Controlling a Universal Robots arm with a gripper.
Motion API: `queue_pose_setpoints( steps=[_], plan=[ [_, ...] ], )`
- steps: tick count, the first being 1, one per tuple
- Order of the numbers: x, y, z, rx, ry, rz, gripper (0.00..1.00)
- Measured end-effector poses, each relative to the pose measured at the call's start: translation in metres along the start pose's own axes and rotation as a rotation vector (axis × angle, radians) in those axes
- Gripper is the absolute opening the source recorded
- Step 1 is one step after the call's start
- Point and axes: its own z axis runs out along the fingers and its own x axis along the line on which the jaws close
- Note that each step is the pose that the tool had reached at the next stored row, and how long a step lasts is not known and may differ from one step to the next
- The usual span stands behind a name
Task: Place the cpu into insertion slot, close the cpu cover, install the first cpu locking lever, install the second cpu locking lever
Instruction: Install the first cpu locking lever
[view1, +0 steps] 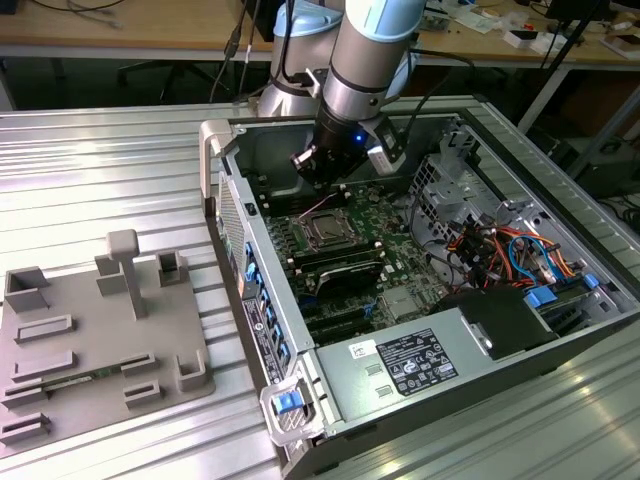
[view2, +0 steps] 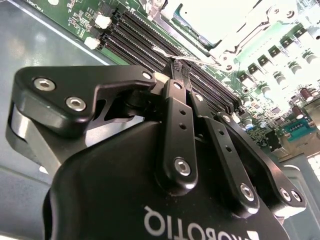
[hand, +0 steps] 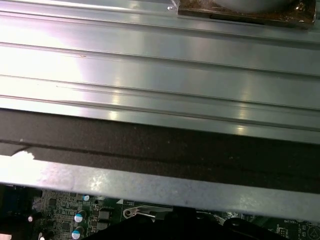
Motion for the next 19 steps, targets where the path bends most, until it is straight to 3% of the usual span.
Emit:
queue_pose_setpoints(
  steps=[11,19],
  plan=[
    [-0.0001,0.0003,0.0000,0.0244,0.0030,-0.001,0.11],
    [-0.0020,0.0012,0.0004,0.0270,0.0033,-0.001,0.11]
  ],
)
